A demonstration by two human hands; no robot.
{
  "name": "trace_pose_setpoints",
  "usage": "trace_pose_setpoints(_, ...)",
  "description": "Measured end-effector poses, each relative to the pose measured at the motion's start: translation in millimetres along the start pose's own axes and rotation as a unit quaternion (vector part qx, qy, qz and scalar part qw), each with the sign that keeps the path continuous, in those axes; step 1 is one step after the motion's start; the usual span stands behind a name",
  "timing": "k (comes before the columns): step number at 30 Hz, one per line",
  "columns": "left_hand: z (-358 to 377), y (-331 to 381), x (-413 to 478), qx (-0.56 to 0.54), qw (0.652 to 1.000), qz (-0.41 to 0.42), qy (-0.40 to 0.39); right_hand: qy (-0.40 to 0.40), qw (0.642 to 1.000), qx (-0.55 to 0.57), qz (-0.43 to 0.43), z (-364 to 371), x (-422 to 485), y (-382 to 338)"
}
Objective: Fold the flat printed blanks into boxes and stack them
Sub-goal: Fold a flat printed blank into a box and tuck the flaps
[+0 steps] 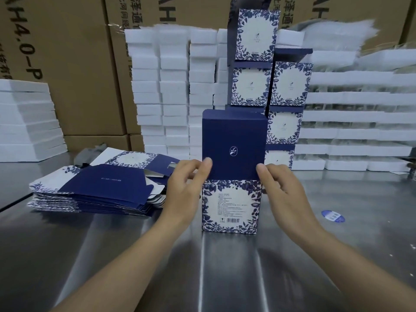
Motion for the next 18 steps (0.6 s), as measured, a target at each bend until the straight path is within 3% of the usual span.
trace_pose_setpoints(5, 0.0, -1.3, 3.3, 0.003, 0.999, 0.036, 0.036, 0.058, 0.997, 0.049, 0.0, 4.1, -3.2, 3.3)
trace_pose_setpoints(10, 4.0, -11.3, 4.4, -0.039, 0.998, -0.002, 0.048, 0.079, 0.992, 0.095, 0.013, 5.5, -3.6, 6.1)
trace_pose_setpoints(13, 4.5, -0.8, 0.4, 0.063, 0.994, 0.073, 0.059, 0.05, 0.998, 0.038, -0.019, 7.0, -4.6, 3.0)
trace_pose_setpoints(18, 9.1, 11.8, -8.2, 0.249, 0.945, 0.206, 0.054, 0.039, 0.991, -0.091, -0.088, 10.9, -9.8, -4.8)
Point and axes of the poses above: each hand's wrist, its own x-axis towards the middle knuckle, its own z-axis out of the palm, y = z × x, the point moved 4 cm from there along x, towards the middle knuckle, and after that the axes turned 10 degrees about -y, right-handed, at the moved point
